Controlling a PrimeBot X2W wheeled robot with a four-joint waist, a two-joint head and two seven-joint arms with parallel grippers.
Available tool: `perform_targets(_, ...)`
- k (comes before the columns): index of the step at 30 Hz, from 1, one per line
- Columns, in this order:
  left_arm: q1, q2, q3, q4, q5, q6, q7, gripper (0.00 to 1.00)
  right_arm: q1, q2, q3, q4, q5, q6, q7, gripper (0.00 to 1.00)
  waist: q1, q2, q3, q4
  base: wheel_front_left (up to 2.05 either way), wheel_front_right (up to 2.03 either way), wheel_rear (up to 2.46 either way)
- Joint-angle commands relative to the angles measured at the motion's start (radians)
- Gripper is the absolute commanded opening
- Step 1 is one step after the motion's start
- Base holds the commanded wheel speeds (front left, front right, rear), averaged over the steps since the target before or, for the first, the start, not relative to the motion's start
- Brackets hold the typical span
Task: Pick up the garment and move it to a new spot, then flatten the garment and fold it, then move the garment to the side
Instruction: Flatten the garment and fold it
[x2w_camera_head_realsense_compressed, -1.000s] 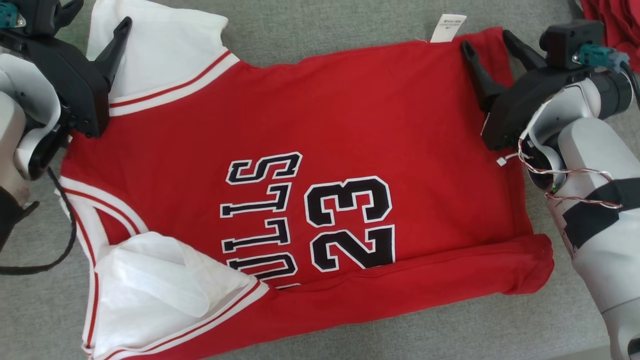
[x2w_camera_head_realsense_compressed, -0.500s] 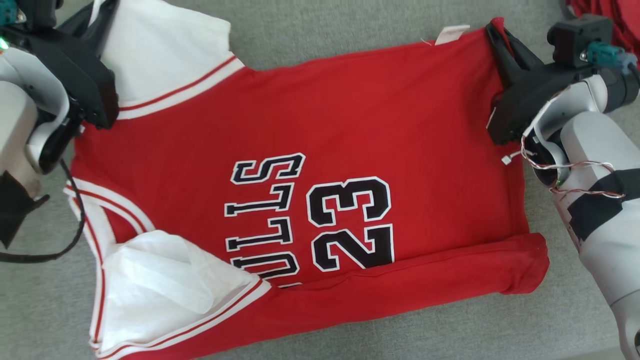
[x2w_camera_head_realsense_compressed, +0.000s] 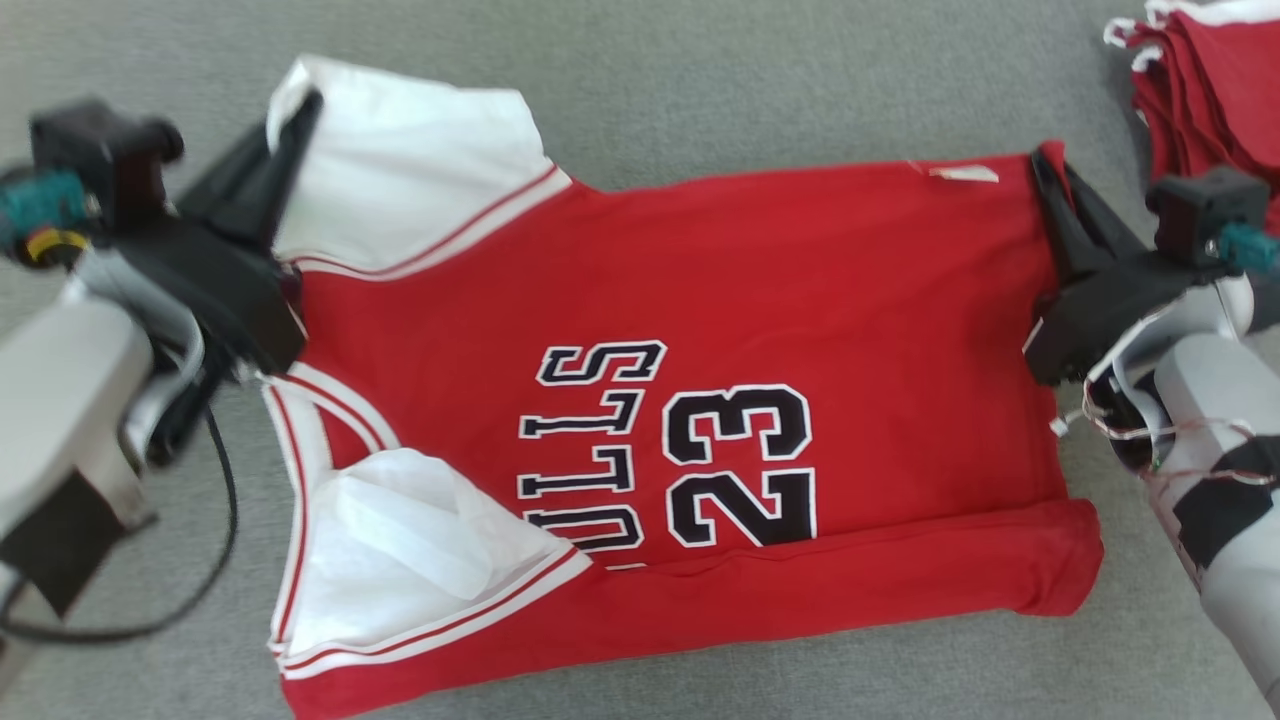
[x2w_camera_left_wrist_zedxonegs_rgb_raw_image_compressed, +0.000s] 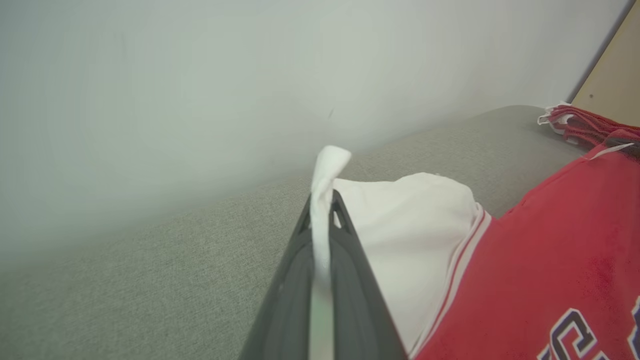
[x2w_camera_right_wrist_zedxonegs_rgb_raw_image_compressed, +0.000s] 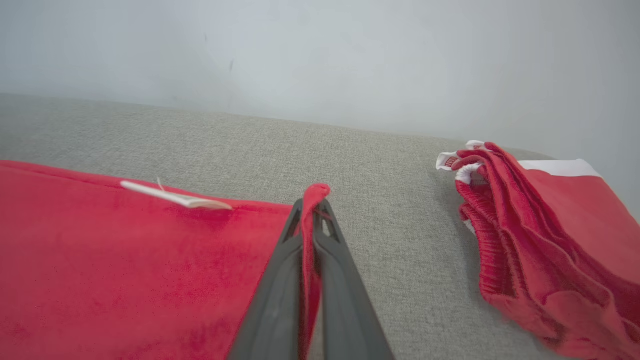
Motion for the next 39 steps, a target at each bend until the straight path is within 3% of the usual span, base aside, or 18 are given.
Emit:
perform_targets(1, 0.051, 0.005, 0.018, -0.032, 0.006, 0.012, -0.007, 0.0, 0.027, -0.013, 0.003, -0.004, 0.005, -0.003, -0.015, 0.0, 0.0002, 0.0, -0.03, 0.027, 0.0, 0.0, 0.0)
perform_targets(12, 0.395, -0.01, 0.239, -0.299, 0.108, 0.095, -0.007, 0.0, 0.149, -0.03, -0.042, -0.081, 0.017, -0.003, -0.042, 0.0, 0.0002, 0.0, -0.068, 0.047, 0.0, 0.0, 0.0)
perform_targets(18, 0.608, -0.078, 0.357, -0.363, 0.186, 0.101, -0.007, 0.0, 0.312, -0.032, -0.154, -0.235, -0.024, -0.003, -0.043, 0.0, 0.0002, 0.0, -0.097, 0.057, 0.0, 0.0, 0.0)
perform_targets(26, 0.768, -0.15, 0.471, -0.339, 0.273, 0.08, -0.008, 0.0, 0.484, 0.008, -0.239, -0.365, -0.077, -0.003, -0.042, 0.0, 0.0002, 0.0, -0.136, 0.047, 0.0, 0.0, 0.0)
perform_targets(27, 0.781, -0.157, 0.481, -0.331, 0.285, 0.081, -0.008, 0.0, 0.499, 0.012, -0.239, -0.37, -0.082, -0.003, -0.041, 0.19, 0.0002, 0.0, -0.14, 0.045, 0.0, 0.0, 0.0)
perform_targets(28, 0.792, -0.164, 0.496, -0.329, 0.304, 0.083, -0.008, 0.2, 0.507, 0.016, -0.243, -0.379, -0.085, -0.003, -0.041, 0.95, 0.0002, 0.0, -0.144, 0.043, 0.0, 0.0, 0.0)
perform_targets(29, 0.805, -0.177, 0.514, -0.325, 0.315, 0.084, -0.008, 0.65, 0.517, 0.019, -0.247, -0.383, -0.082, -0.003, -0.041, 1.0, 0.0002, 0.0, -0.149, 0.041, 0.0, 0.0, 0.0)
perform_targets(30, 0.822, -0.189, 0.526, -0.323, 0.329, 0.082, -0.007, 1.0, 0.527, 0.02, -0.252, -0.386, -0.079, -0.003, -0.041, 1.0, 0.0002, 0.0, -0.153, 0.041, 0.0, 0.0, 0.0)
perform_targets(39, 0.935, -0.293, 0.738, -0.382, 0.464, 0.077, -0.008, 1.0, 0.607, 0.026, -0.315, -0.431, -0.044, -0.003, -0.041, 1.0, 0.0002, 0.0, -0.189, 0.041, 0.0, 0.0, 0.0)
